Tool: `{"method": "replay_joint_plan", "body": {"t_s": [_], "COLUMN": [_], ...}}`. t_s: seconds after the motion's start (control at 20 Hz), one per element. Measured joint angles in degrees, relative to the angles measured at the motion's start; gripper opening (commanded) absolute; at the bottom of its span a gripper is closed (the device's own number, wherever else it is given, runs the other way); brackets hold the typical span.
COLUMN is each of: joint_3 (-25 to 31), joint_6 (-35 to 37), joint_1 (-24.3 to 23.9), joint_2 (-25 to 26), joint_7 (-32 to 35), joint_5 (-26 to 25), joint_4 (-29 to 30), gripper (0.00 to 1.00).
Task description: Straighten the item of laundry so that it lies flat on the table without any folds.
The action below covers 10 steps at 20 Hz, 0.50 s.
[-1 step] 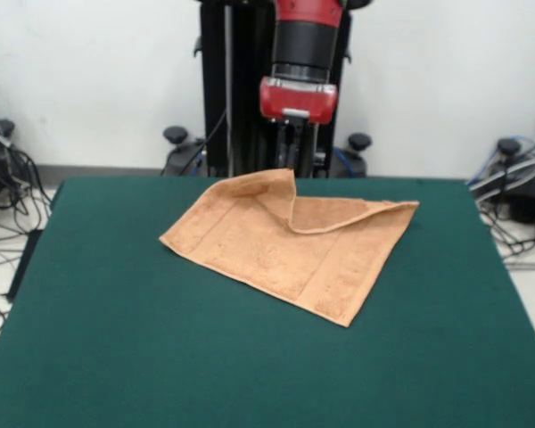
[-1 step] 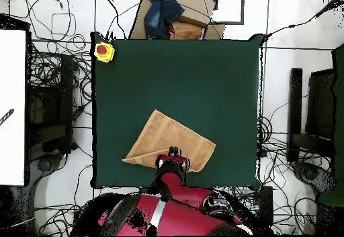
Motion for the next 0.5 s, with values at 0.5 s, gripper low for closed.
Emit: {"method": "replay_joint_plan", "body": {"t_s": [0.5], "joint_3": [0.02], "joint_6": [-0.03], "joint_1": [-0.88], "joint_2": [5.67], "joint_7": [0.0], "joint_5": [0.05], "joint_4": [-3.86], "gripper": [0.0]}}
